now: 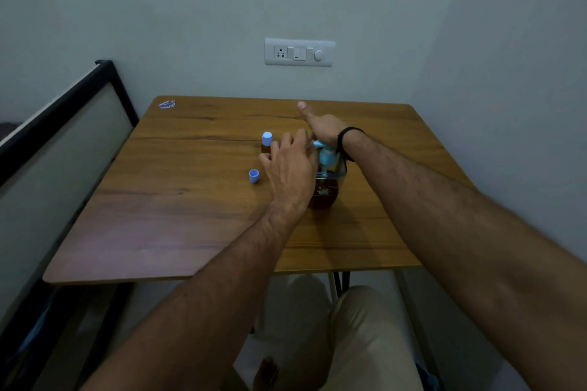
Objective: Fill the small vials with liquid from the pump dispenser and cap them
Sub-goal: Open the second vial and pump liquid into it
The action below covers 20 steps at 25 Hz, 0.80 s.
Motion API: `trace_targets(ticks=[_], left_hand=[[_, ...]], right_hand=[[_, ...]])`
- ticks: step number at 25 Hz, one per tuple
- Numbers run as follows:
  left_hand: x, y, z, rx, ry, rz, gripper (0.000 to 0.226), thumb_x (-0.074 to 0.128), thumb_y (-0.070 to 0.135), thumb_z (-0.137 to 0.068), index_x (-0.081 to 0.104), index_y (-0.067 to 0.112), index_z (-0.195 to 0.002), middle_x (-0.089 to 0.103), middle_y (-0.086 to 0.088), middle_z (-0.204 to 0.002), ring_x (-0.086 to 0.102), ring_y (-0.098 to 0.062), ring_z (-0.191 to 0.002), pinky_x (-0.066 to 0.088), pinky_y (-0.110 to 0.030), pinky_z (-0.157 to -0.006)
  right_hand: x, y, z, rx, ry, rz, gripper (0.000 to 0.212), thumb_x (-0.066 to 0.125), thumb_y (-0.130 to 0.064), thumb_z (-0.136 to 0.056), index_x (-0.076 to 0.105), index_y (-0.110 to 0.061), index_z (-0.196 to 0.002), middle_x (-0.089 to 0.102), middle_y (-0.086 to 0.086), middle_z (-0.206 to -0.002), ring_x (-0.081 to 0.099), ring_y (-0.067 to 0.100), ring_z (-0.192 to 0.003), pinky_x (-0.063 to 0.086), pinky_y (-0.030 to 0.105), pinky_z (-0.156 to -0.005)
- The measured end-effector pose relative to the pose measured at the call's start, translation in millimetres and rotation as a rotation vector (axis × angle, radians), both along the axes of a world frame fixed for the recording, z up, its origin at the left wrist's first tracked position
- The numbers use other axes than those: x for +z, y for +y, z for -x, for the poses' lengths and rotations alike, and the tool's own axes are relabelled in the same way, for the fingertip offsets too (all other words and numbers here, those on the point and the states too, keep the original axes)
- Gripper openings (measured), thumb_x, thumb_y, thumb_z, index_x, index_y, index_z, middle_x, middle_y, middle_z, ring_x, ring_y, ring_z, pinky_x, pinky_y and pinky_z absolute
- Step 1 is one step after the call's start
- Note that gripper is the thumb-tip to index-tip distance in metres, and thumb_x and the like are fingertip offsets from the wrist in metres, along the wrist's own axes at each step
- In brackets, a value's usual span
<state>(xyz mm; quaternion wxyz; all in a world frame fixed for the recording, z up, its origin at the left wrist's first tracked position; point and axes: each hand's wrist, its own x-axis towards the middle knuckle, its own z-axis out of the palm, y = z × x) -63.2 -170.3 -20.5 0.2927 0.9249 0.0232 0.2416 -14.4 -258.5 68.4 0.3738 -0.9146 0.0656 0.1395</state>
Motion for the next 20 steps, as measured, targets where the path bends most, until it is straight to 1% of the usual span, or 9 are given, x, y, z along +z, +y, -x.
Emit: trace_targets(ticks=[2, 3, 5, 7, 10, 12, 14, 17, 20], left_hand=[[1, 0, 1, 0.0, -0.002, -0.004, 0.011, 0.051, 0.036, -0.1, 0.054, 0.026, -0.102, 0.052, 0.006, -0.095, 0.046, -0.014, -0.091, 0.039, -0.042, -0.087], [1, 0, 1, 0.0, -0.002, -0.006, 0.011, 0.051, 0.037, -0.1, 0.054, 0.026, -0.104, 0.052, 0.006, -0.096, 0.046, -0.014, -0.092, 0.039, -0.041, -0.088], [1, 0, 0, -0.005, 0.007, -0.004, 0.013, 0.051, 0.036, -0.1, 0.055, 0.026, -0.107, 0.053, 0.006, -0.099, 0.047, -0.014, -0.094, 0.038, -0.04, -0.089], [1, 0, 0, -0.01, 0.016, 0.0, 0.014, 0.052, 0.036, -0.1, 0.056, 0.026, -0.109, 0.054, 0.005, -0.101, 0.049, -0.014, -0.097, 0.038, -0.041, -0.091], [1, 0, -1, -0.016, 0.022, -0.005, 0.017, 0.052, 0.038, -0.1, 0.056, 0.026, -0.112, 0.055, 0.005, -0.103, 0.05, -0.015, -0.098, 0.038, -0.041, -0.091], [1, -1, 0, -0.016, 0.017, -0.01, 0.018, 0.051, 0.04, -0.1, 0.056, 0.027, -0.112, 0.054, 0.006, -0.102, 0.049, -0.014, -0.097, 0.037, -0.039, -0.088], [2, -1, 0, -0.017, 0.011, -0.011, 0.017, 0.051, 0.039, -0.1, 0.056, 0.027, -0.11, 0.054, 0.006, -0.101, 0.048, -0.014, -0.096, 0.036, -0.038, -0.087], [1, 0, -1, -0.005, 0.025, -0.01, 0.013, 0.052, 0.036, -0.1, 0.055, 0.026, -0.108, 0.055, 0.005, -0.101, 0.049, -0.015, -0.096, 0.039, -0.041, -0.09], [1, -1, 0, -0.008, 0.02, 0.0, 0.013, 0.052, 0.037, -0.1, 0.055, 0.026, -0.107, 0.053, 0.006, -0.099, 0.048, -0.015, -0.095, 0.038, -0.04, -0.088]], right_hand=[[7, -2, 4, 0.011, 0.08, -0.031, 0.093, 0.023, -0.085, -0.09, 0.066, -0.008, -0.121, 0.058, 0.007, -0.106, 0.054, 0.027, -0.096, 0.04, 0.041, -0.084], [7, -1, 5, 0.013, 0.084, -0.031, 0.093, 0.023, -0.085, -0.089, 0.067, -0.009, -0.121, 0.057, 0.007, -0.108, 0.053, 0.026, -0.097, 0.04, 0.041, -0.085], [-2, 2, 3, -0.007, 0.007, -0.017, 0.093, 0.021, -0.084, -0.091, 0.07, -0.008, -0.113, 0.063, 0.009, -0.115, 0.056, 0.023, -0.09, 0.04, 0.039, -0.083], [-8, 6, 2, -0.046, -0.072, 0.008, 0.093, 0.019, -0.083, -0.093, 0.073, -0.008, -0.107, 0.067, 0.011, -0.114, 0.056, 0.019, -0.08, 0.039, 0.038, -0.078], [-3, 3, 1, -0.007, -0.022, 0.002, 0.092, 0.02, -0.084, -0.091, 0.07, -0.009, -0.105, 0.062, 0.01, -0.115, 0.057, 0.025, -0.095, 0.039, 0.038, -0.083], [3, 0, 1, 0.015, 0.031, -0.024, 0.093, 0.021, -0.085, -0.09, 0.07, -0.007, -0.109, 0.057, 0.008, -0.11, 0.053, 0.025, -0.098, 0.036, 0.038, -0.085], [0, 0, -1, -0.001, 0.018, -0.023, 0.096, 0.019, -0.083, -0.092, 0.071, -0.006, -0.113, 0.056, 0.007, -0.106, 0.053, 0.024, -0.094, 0.035, 0.037, -0.084], [-8, 5, -3, -0.035, -0.062, 0.015, 0.096, 0.015, -0.082, -0.093, 0.074, -0.007, -0.106, 0.062, 0.009, -0.105, 0.054, 0.02, -0.08, 0.037, 0.037, -0.079], [-1, 2, -1, 0.001, -0.004, -0.007, 0.095, 0.017, -0.081, -0.094, 0.071, -0.005, -0.114, 0.057, 0.007, -0.107, 0.055, 0.023, -0.093, 0.037, 0.037, -0.084]])
